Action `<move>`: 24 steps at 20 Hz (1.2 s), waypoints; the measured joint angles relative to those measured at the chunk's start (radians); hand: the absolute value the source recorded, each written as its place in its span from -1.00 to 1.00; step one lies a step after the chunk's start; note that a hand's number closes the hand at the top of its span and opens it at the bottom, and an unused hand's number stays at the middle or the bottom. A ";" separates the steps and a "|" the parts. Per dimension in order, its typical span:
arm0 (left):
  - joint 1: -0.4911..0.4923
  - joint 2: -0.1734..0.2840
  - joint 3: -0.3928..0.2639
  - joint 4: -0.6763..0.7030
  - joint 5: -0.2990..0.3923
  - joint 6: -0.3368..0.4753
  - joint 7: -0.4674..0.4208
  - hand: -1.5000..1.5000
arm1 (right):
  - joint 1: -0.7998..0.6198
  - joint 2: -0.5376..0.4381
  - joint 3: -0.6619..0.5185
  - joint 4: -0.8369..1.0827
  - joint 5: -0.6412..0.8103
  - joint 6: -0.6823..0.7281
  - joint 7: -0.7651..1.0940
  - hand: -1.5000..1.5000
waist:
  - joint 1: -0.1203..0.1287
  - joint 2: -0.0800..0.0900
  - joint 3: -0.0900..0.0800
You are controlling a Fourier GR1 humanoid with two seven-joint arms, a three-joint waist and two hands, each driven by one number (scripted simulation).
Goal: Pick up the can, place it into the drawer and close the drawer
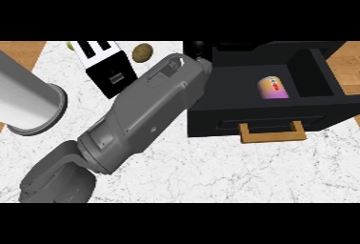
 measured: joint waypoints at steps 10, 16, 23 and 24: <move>-0.015 0.002 0.012 -0.006 0.016 0.002 0.017 -1.00 | -0.180 0.014 0.287 0.125 0.521 -0.092 -0.071 -1.00 | 0.045 -0.005 -0.001; -0.020 0.011 0.018 -0.028 -0.014 0.025 0.068 -1.00 | -0.311 0.009 0.420 0.313 0.767 -0.205 -0.123 -1.00 | 0.064 -0.012 -0.001; 0.011 0.068 0.020 -0.076 -0.049 0.019 0.118 -1.00 | -0.476 -0.022 0.518 0.590 0.968 -0.304 -0.171 -1.00 | 0.076 -0.015 -0.001; 0.019 0.080 0.018 -0.089 -0.054 0.022 0.127 -1.00 | -0.500 -0.024 0.533 0.627 0.996 -0.314 -0.171 -1.00 | 0.079 -0.016 -0.001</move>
